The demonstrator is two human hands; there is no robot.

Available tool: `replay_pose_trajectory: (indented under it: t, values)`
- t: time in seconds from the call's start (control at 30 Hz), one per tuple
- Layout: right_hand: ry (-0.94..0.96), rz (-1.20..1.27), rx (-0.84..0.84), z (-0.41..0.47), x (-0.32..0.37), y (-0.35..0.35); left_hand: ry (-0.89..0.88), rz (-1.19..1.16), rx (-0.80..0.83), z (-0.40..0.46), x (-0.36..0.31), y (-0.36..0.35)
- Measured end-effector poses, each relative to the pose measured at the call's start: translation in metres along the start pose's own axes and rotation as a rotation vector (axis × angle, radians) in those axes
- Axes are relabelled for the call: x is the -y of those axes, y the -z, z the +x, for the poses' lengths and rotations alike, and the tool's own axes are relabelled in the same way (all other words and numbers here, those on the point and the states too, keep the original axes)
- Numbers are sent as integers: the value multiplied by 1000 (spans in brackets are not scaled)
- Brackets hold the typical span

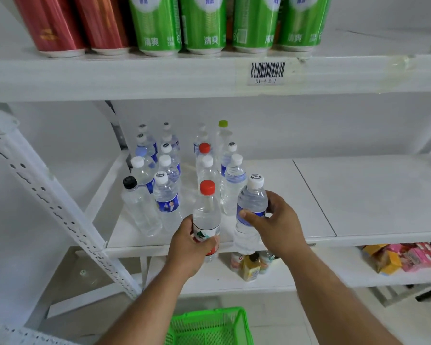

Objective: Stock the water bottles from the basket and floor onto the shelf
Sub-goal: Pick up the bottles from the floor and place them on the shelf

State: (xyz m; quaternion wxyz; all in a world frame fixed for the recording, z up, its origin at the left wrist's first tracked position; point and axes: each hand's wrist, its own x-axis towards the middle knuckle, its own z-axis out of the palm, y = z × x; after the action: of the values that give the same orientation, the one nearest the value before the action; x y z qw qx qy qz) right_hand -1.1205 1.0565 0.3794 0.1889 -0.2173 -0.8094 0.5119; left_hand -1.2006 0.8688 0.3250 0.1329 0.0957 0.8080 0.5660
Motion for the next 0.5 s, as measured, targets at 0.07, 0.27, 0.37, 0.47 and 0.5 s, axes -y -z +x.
replay_pose_trajectory:
  t: [0.07, 0.27, 0.37, 0.47, 0.5]
  values:
    - [-9, 5, 8, 7, -1, -1, 2, -6, -6, 8, -2, -3]
    - [-19, 25, 22, 28, -7, -4, -15, -10, -53, 32, -6, -13]
    - [-29, 46, 34, 37, -11, -8, -17, -29, -69, 43, -5, -19]
    - [-41, 69, 47, 45, -16, -14, -30, -38, -74, 52, -5, -24]
    - [-43, 73, 50, 47, -18, -16, -32, -45, -78, 54, -5, -26]
